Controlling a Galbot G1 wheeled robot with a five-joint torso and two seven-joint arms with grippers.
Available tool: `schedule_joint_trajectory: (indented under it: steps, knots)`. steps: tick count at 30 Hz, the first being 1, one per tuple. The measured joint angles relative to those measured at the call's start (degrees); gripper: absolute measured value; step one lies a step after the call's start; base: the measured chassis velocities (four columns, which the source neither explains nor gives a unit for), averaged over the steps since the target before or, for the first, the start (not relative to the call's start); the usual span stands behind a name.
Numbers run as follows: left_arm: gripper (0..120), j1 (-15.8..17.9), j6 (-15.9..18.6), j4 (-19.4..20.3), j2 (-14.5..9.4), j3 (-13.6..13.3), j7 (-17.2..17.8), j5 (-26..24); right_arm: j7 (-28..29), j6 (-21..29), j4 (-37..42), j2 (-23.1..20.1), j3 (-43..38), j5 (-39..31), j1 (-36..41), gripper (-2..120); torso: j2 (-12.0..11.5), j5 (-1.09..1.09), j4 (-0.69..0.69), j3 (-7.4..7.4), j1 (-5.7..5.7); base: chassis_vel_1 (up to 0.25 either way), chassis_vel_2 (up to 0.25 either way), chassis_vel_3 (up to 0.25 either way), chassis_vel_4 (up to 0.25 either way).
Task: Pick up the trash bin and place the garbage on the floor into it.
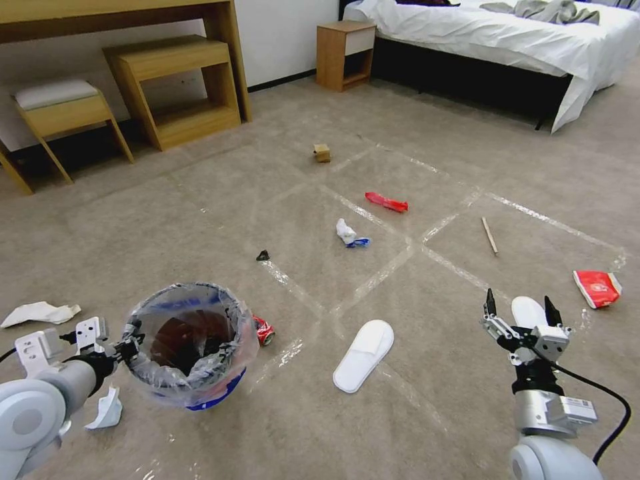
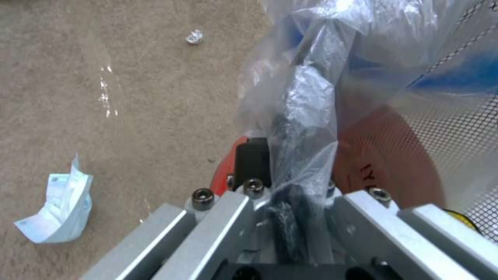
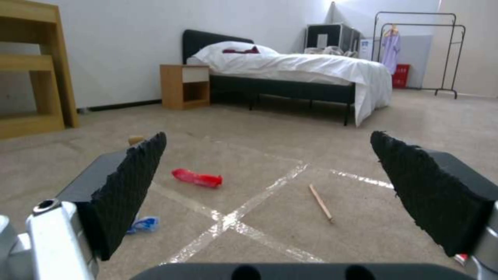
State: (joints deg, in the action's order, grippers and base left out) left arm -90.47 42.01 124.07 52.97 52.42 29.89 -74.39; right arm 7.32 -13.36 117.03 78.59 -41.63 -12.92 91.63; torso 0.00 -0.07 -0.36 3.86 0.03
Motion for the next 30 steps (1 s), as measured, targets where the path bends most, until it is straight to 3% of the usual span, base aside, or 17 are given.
schedule_joint_trajectory:
  steps: [16, 24, 30]
  knots:
    - [1, -0.3, 0.0, 0.0, -0.1, 0.1, 0.0, 0.3, 0.2, 0.0, 0.3, -0.4, -0.2, -0.7, 0.3, 100, 0.0, 0.00, 0.00, -0.01, 0.00, 0.000, 0.000, 0.000, 0.000]
    - [1, -2.6, 0.0, -0.1, 0.4, 2.1, 0.1, 1.1, 0.2, 0.0, 0.4, -0.7, -0.1, -1.0, 0.1, 100, 0.0, 0.00, 0.00, -0.01, 0.00, 0.000, 0.000, 0.000, 0.000]
    - [1, -4.0, 0.0, 0.3, 2.3, 4.4, 0.5, 1.2, 0.2, 0.1, -0.1, -1.1, -0.1, -1.6, -0.3, 100, 0.0, -0.01, 0.00, -0.01, 0.00, 0.000, 0.000, 0.000, 0.000]
